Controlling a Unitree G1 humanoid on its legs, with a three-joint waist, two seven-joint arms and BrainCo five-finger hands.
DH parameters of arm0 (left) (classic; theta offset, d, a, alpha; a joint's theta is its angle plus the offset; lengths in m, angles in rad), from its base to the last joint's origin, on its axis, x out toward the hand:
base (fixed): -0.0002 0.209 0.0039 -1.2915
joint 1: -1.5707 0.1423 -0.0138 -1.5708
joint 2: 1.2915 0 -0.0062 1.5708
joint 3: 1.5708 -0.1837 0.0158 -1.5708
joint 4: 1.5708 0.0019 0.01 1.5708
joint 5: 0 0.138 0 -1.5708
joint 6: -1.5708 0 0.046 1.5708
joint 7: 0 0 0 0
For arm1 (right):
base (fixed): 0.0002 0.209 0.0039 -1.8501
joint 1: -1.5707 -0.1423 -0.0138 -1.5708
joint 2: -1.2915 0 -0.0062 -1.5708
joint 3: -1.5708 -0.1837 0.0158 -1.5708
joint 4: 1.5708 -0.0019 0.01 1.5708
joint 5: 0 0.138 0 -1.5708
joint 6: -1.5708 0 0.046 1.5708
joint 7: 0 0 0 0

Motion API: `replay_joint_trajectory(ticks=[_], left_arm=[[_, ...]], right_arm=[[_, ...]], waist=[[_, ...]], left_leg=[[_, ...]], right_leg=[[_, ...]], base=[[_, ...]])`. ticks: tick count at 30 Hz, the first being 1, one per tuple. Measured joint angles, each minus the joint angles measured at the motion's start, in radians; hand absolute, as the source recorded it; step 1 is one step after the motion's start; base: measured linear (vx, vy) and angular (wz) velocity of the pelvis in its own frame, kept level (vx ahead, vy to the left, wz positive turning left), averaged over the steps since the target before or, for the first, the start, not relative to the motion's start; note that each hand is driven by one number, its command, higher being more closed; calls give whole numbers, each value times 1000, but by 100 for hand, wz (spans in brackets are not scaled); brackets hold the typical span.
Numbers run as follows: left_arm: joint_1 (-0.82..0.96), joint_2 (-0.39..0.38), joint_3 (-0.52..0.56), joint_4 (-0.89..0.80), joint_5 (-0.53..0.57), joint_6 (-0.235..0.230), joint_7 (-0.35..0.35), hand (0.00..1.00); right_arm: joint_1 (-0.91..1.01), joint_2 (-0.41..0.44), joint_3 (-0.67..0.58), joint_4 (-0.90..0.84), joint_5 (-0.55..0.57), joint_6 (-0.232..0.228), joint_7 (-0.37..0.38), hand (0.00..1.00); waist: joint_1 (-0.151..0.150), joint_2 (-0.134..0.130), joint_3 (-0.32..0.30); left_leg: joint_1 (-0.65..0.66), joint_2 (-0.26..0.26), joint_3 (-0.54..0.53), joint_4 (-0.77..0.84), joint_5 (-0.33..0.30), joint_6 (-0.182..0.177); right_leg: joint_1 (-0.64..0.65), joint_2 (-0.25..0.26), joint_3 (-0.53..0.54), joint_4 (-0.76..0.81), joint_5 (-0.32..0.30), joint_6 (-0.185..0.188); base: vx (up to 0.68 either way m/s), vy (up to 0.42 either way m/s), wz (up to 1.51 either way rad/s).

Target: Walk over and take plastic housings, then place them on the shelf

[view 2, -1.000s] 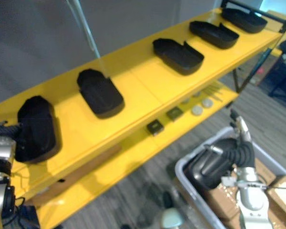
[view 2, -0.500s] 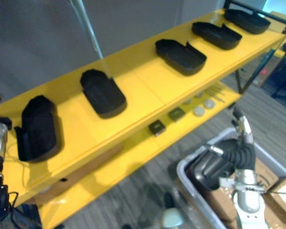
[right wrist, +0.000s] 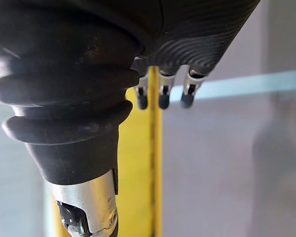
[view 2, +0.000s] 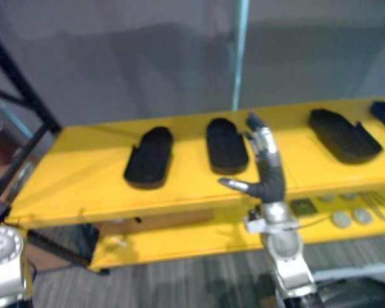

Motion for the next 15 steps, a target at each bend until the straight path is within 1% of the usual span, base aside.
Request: replay_joint_trajectory(ticks=[1, 2, 3, 4, 6, 7, 8, 9, 10, 12, 14, 15], left_arm=[[21, -14, -2, 14, -9, 1, -6, 0], [66, -55, -10, 42, -19, 2, -34, 0], [113, -105, -23, 69, -18, 3, -67, 0], [137, -128, -34, 83, -18, 5, -82, 0], [211, -192, -67, 158, -19, 11, -171, 0], [221, -202, -76, 187, -19, 13, -189, 0], [231, -220, -88, 254, -20, 12, -219, 0], [238, -235, -91, 303, -19, 11, -241, 0], [243, -242, -103, 359, -24, 11, -260, 0], [246, -249, -152, 503, -49, 10, -306, 0], [249, -258, -187, 587, -47, 9, -345, 0], [245, -265, -201, 632, -47, 9, -361, 0]], right_arm=[[-11, 7, 22, 9, -10, 2, 5, 0], [-24, 22, 61, 18, -31, 15, 9, 0], [-33, 32, 92, 28, -36, 24, 13, 0], [-39, 37, 103, 39, -37, 29, 15, 0], [-57, 55, 130, 100, -53, 43, 13, 0], [-60, 59, 133, 109, -56, 45, 13, 0], [-76, 65, 140, 128, -56, 52, 11, 0], [-97, 68, 153, 146, -55, 64, 11, 0], [-115, 72, 166, 168, -54, 71, 11, 0], [-146, 84, 199, 229, -54, 91, 14, 0], [-171, 91, 223, 271, -54, 108, 14, 0], [-185, 96, 236, 297, -54, 113, 14, 0]], waist=[[3, -14, -9], [9, -15, -11], [22, -23, -15], [27, -28, -17], [42, -45, -27], [49, -47, -28], [56, -48, -29], [57, -47, -29], [57, -47, -27], [68, -50, -21], [81, -57, -7], [82, -58, 1]], left_leg=[[-2, 0, 0, -3, 2, -1], [-10, -1, -2, -6, 7, 1], [-14, -1, -8, -6, 13, 1], [-14, -3, -11, -6, 13, 1], [-21, -16, -41, -6, 16, 3], [-24, -17, -45, -6, 16, 3], [-38, -18, -55, -4, 16, 4], [-47, -19, -58, -2, 22, 9], [-50, -20, -64, -1, 24, 5], [-51, -19, -78, 3, 25, 5], [-51, -19, -81, 8, 25, 5], [-52, -19, -83, 10, 25, 5]], right_leg=[[2, -2, -7, 1, -1, 1], [4, -10, -27, 4, -3, 3], [7, -12, -38, 7, -3, 4], [9, -14, -44, 7, -3, 4], [18, -23, -76, 7, -12, 13], [18, -28, -80, 7, -14, 15], [15, -29, -89, 8, -15, 16], [11, -30, -96, 9, -14, 15], [10, -31, -105, 12, -15, 17], [10, -34, -113, 28, -19, 19], [9, -33, -115, 32, -21, 18], [7, -34, -119, 33, -21, 18]], base=[[-55, -1, 54], [-7, 11, 42], [-1, 12, 34], [14, 12, 31], [22, 36, 34], [43, 50, 31], [40, 36, 22], [46, 13, 24], [49, 8, 21], [72, 28, 18], [61, 26, 8], [51, 19, 5]])
